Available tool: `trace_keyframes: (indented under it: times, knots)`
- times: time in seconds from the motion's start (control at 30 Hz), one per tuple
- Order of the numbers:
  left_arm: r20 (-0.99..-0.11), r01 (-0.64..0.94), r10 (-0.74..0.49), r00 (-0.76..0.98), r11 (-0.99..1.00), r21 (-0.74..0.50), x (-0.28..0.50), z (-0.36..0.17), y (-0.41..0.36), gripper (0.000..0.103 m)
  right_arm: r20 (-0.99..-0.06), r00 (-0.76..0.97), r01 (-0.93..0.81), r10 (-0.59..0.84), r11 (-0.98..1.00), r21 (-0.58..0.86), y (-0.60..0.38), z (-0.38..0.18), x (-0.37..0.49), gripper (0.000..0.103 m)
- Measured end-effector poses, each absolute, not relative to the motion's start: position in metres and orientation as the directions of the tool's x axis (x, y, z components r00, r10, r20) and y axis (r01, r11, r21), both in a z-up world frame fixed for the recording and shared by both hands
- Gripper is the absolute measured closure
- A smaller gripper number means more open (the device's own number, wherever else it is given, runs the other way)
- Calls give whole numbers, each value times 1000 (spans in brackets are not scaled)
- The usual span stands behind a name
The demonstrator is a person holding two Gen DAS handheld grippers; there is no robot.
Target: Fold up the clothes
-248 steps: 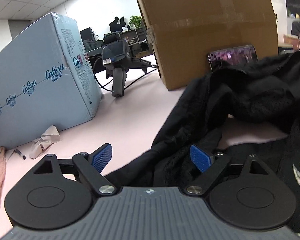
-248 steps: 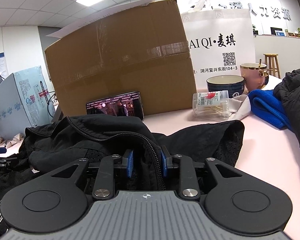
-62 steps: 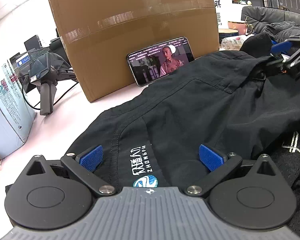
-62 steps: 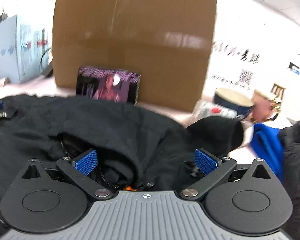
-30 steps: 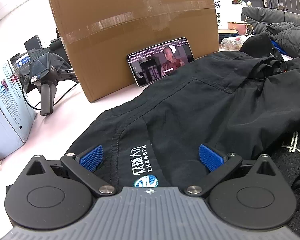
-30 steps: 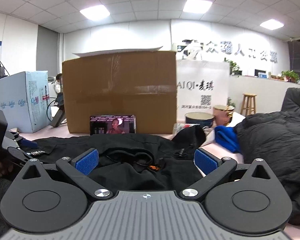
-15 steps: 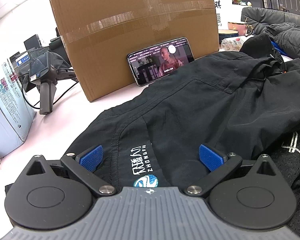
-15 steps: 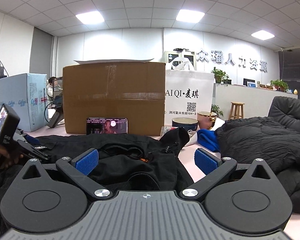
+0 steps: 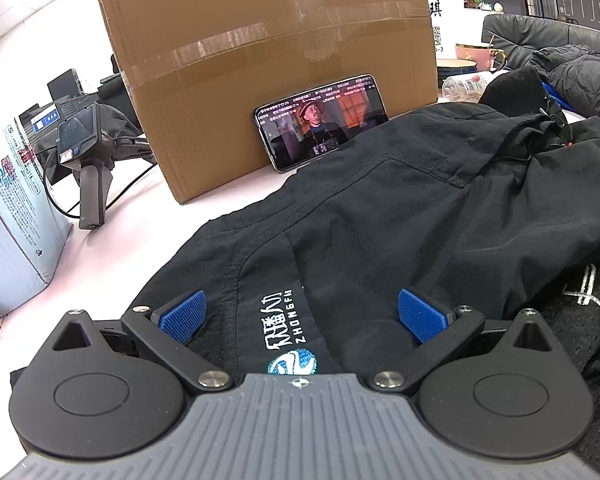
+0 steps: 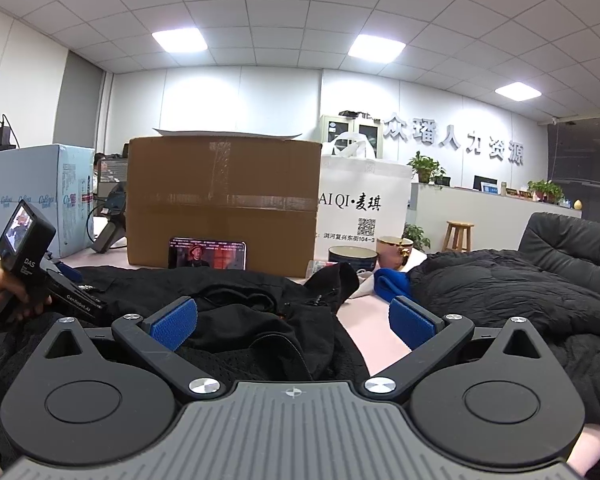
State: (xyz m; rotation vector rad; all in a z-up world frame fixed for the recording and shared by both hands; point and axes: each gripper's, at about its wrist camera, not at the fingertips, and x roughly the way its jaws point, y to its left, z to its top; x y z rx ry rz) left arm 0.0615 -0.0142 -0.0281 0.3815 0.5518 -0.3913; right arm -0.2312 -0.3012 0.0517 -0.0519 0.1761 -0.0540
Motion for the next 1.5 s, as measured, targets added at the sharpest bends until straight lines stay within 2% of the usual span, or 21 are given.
trace_keyframes:
  times: [0.57, 0.83, 1.1, 1.17, 1.33, 1.5]
  knots:
    - [-572, 457, -259, 778, 859, 232, 63, -28, -9, 0, -196, 978, 57, -65, 997, -44, -303, 44, -239, 0]
    - [-579, 459, -266, 771, 862, 215, 66, -28, -11, 0, -228, 974, -2, -3, 1000, -20, -298, 42, -222, 0]
    - [-579, 458, -269, 770, 864, 208, 66, -28, -11, 0, -245, 967, -46, 70, 994, 102, -306, 18, -184, 0]
    - [-579, 458, -269, 770, 864, 209, 66, -28, -11, 0, -276, 956, -70, 104, 989, 130, -309, 8, -169, 0]
    - [-580, 458, -270, 769, 865, 205, 66, -28, -11, 0, -419, 868, -168, 268, 951, 261, -320, -3, -131, 0]
    - [-574, 455, -261, 776, 862, 223, 64, -28, -14, 0, -414, 838, -217, 356, 913, 347, -329, -7, -127, 0]
